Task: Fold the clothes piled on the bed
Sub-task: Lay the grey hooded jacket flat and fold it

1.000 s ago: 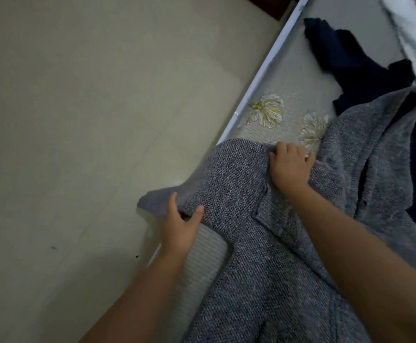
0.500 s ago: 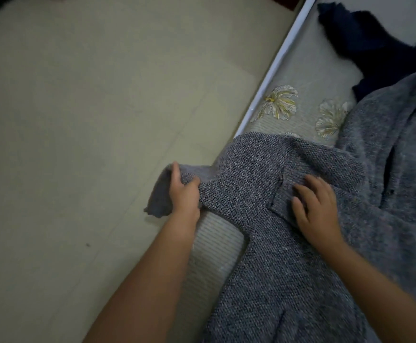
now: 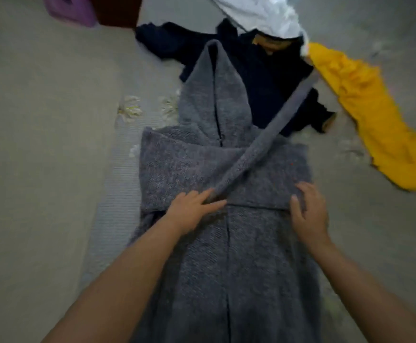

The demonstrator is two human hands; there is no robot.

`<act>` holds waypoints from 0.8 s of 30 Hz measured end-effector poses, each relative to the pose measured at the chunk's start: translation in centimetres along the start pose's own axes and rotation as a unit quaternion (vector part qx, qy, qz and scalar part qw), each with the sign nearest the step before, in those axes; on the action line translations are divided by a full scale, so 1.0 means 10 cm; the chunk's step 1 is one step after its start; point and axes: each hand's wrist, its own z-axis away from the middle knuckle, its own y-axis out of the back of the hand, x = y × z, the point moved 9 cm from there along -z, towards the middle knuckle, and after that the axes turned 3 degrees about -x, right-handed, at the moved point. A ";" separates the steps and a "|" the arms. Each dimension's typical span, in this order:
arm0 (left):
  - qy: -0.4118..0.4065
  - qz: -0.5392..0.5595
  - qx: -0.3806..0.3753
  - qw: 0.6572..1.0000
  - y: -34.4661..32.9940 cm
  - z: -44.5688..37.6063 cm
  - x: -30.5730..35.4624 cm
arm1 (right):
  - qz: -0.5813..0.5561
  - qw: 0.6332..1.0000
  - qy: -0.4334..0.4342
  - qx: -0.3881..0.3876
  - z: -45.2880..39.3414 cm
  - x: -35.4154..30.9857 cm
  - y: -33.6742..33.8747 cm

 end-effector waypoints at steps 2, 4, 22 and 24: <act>0.052 0.029 -0.025 0.998 -0.18 -0.01 -0.05 | 0.032 0.998 0.018 -0.058 0.19 0.29 -0.04; 0.097 0.037 -0.045 0.994 -0.29 0.01 -0.12 | 0.069 0.991 0.060 -0.100 0.28 0.41 -0.12; 0.185 0.150 0.225 0.945 0.09 -0.15 -0.82 | 0.312 0.915 0.126 -0.222 -1.17 0.69 -0.89; 0.212 0.142 0.231 0.939 0.17 -0.24 -1.02 | 0.331 0.902 0.202 -0.192 -1.33 0.65 -0.87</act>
